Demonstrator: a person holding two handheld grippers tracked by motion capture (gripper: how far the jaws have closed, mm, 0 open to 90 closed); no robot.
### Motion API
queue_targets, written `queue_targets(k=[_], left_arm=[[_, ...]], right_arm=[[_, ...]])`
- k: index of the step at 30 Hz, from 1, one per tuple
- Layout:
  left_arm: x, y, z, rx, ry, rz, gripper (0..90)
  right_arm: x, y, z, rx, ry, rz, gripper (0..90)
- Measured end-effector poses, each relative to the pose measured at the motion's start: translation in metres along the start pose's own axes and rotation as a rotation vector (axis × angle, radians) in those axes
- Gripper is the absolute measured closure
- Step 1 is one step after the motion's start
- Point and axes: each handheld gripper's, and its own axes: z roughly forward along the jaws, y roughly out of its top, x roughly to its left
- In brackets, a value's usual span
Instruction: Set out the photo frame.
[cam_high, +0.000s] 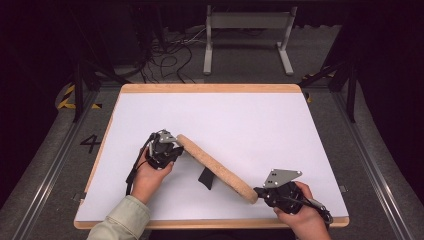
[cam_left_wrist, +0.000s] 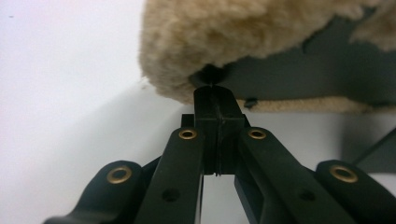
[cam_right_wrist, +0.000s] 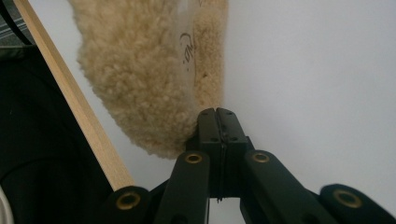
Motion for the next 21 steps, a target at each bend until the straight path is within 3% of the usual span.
queue_targets(k=[2, 5, 7, 9, 10, 11, 12, 14, 15, 18, 21], left_arm=[[-0.003, -0.002, -0.005, -0.007, -0.001, 0.012, 90.0], [-0.011, -0.005, -0.015, -0.029, -0.059, 0.015, 90.0], [-0.021, -0.008, -0.023, -0.049, -0.109, 0.062, 90.0], [-0.036, -0.013, -0.030, -0.061, -0.149, 0.148, 90.0], [-0.040, -0.014, -0.031, -0.062, -0.169, 0.165, 90.0], [-0.040, -0.014, -0.031, -0.062, -0.169, 0.165, 90.0], [-0.052, -0.017, -0.032, -0.063, -0.228, 0.183, 90.0], [-0.061, -0.019, -0.033, -0.063, -0.273, 0.192, 90.0], [-0.061, -0.019, -0.033, -0.063, -0.273, 0.192, 90.0], [-0.078, -0.020, -0.031, -0.069, -0.346, 0.209, 90.0], [-0.090, -0.020, -0.025, -0.060, -0.375, 0.217, 90.0]], right_arm=[[-0.001, 0.000, 0.000, -0.001, 0.002, 0.003, 90.0], [-0.003, -0.002, 0.000, -0.005, -0.007, 0.011, 90.0], [-0.005, -0.002, -0.001, -0.013, -0.015, 0.017, 90.0], [-0.008, -0.003, -0.002, -0.017, -0.021, 0.024, 90.0], [-0.010, -0.005, -0.002, -0.023, -0.022, 0.031, 90.0], [-0.010, -0.005, -0.002, -0.023, -0.022, 0.031, 90.0], [-0.015, -0.007, -0.003, -0.028, -0.032, 0.047, 90.0], [-0.019, -0.010, -0.004, -0.034, -0.038, 0.065, 90.0], [-0.020, -0.011, -0.004, -0.038, -0.041, 0.069, 90.0], [-0.023, -0.012, -0.004, -0.042, -0.046, 0.082, 90.0], [-0.026, -0.014, -0.004, -0.047, -0.054, 0.089, 90.0]])
